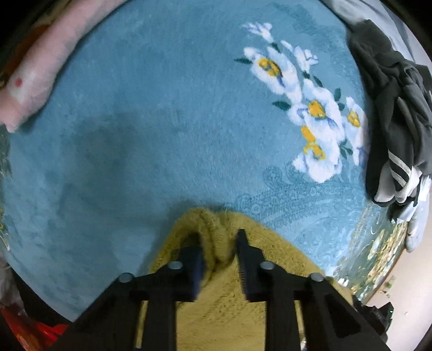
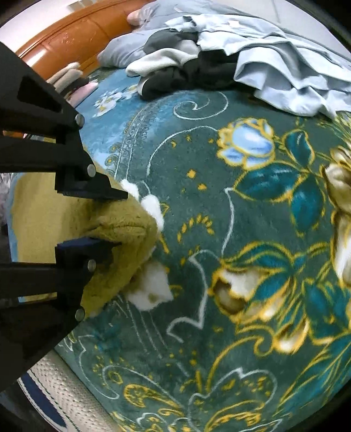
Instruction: Fold clothes
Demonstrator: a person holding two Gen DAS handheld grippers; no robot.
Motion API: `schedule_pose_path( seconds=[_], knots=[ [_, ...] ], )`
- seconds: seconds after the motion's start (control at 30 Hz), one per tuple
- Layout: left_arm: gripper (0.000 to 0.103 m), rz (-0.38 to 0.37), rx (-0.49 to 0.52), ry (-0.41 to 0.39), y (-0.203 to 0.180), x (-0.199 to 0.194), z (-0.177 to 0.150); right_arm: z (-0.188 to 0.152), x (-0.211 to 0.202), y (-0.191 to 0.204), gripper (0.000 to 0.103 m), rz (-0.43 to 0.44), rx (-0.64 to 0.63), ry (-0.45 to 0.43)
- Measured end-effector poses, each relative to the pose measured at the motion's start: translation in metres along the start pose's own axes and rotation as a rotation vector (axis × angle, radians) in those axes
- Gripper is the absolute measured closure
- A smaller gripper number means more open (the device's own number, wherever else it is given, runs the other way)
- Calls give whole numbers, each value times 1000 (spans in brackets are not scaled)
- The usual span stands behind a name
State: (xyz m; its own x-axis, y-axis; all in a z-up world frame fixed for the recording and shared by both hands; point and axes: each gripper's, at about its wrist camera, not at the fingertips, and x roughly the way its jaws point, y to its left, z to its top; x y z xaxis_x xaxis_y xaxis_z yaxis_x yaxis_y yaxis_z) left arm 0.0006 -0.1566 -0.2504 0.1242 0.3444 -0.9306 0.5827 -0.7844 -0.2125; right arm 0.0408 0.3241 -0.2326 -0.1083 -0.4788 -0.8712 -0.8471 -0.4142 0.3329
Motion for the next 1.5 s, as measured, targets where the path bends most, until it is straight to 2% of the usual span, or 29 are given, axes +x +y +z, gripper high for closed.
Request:
schedule_pose_path(
  seconds=[0.07,0.17,0.3,0.37,0.43,0.47,0.53,0.63,0.67,0.73,0.8,0.83,0.87,1.03,1.17,1.27,1.37,1.43,1.5],
  knots=[
    [88,-8,-20,-18,-2,6,-10,5,-2,0,84,20,14,-10],
    [89,-42,-53,-62,-21,13,-31,14,-10,5,87,98,40,-41],
    [89,-120,-46,-160,-28,-12,-25,29,-19,27,87,186,26,-93],
    [89,-155,-45,-192,-37,-23,-15,40,-19,39,87,194,12,-115],
    [89,-161,-35,-213,-76,-23,12,49,-19,49,87,198,-5,-135],
    [89,-152,-15,-222,-96,-17,35,54,-19,55,87,200,-14,-145],
    [88,-121,39,-230,-116,-13,54,61,-17,61,87,190,-25,-154],
    [86,-56,77,-190,-114,-14,76,64,-14,59,87,136,-41,-133],
    [83,-45,79,-182,-117,-9,82,63,-11,59,82,135,-42,-129],
    [78,-51,71,-193,-114,-11,76,57,-11,52,72,145,-37,-131],
    [65,-29,57,-208,-104,-14,63,48,-14,43,60,148,-40,-135],
    [58,-10,49,-213,-98,-14,55,41,-15,37,59,146,-38,-131],
    [56,-2,40,-208,-92,-11,47,33,-14,29,58,140,-32,-120],
    [56,39,-29,-146,-55,10,0,-15,0,-11,58,82,25,-54],
    [56,5,-135,-109,-26,26,-28,-48,16,-34,58,64,75,-23],
    [56,-9,-177,-105,-15,34,-39,-57,34,-40,58,55,100,8],
    [56,-16,-188,-109,-10,34,-42,-55,44,-33,58,58,110,-2],
    [56,-8,-164,-105,-10,33,-41,-54,48,-28,59,62,110,-12],
    [56,-1,-120,-101,-12,31,-40,-54,45,-21,87,65,94,-26]
  ],
)
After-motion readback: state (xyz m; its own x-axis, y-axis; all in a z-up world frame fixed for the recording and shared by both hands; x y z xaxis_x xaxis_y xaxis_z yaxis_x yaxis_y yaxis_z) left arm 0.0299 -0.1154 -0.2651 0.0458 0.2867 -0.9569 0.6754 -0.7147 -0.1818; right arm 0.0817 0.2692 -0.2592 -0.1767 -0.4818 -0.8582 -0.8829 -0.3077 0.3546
